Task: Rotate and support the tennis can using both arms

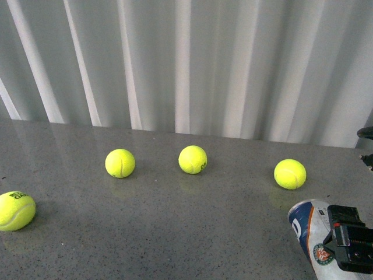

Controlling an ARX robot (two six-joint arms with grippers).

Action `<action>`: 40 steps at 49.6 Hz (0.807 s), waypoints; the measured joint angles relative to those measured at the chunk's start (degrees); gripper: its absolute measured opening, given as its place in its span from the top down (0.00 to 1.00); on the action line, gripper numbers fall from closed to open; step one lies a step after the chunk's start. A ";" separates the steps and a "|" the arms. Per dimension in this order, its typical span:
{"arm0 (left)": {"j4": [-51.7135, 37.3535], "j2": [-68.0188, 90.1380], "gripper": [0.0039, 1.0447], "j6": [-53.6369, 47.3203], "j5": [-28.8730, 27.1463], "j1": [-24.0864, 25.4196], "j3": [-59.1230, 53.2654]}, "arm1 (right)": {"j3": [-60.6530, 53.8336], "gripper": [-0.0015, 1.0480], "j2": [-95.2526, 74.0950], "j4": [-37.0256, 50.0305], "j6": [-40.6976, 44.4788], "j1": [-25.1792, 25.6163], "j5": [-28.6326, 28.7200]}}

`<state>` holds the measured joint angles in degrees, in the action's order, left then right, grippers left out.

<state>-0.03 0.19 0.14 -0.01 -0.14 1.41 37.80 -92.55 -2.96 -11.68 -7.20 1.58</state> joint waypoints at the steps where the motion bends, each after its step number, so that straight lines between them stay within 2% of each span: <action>1: 0.00 0.00 0.06 0.00 0.00 0.00 0.00 | 0.31 0.07 -0.87 0.24 0.13 -0.02 0.26; 20: 0.00 0.00 0.06 0.00 0.02 0.00 0.00 | 7.67 0.07 -15.45 3.45 0.26 1.38 1.77; 33: 0.00 0.00 0.06 0.00 0.00 0.00 0.00 | 12.00 0.07 -22.34 5.05 0.17 0.33 2.45; 40: 0.00 0.00 0.06 0.00 0.02 0.00 0.00 | 12.13 0.22 -22.64 6.03 1.86 -0.59 3.63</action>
<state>-0.03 0.19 0.14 0.01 -0.14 1.41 49.93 -115.20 3.07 -9.82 -7.79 5.21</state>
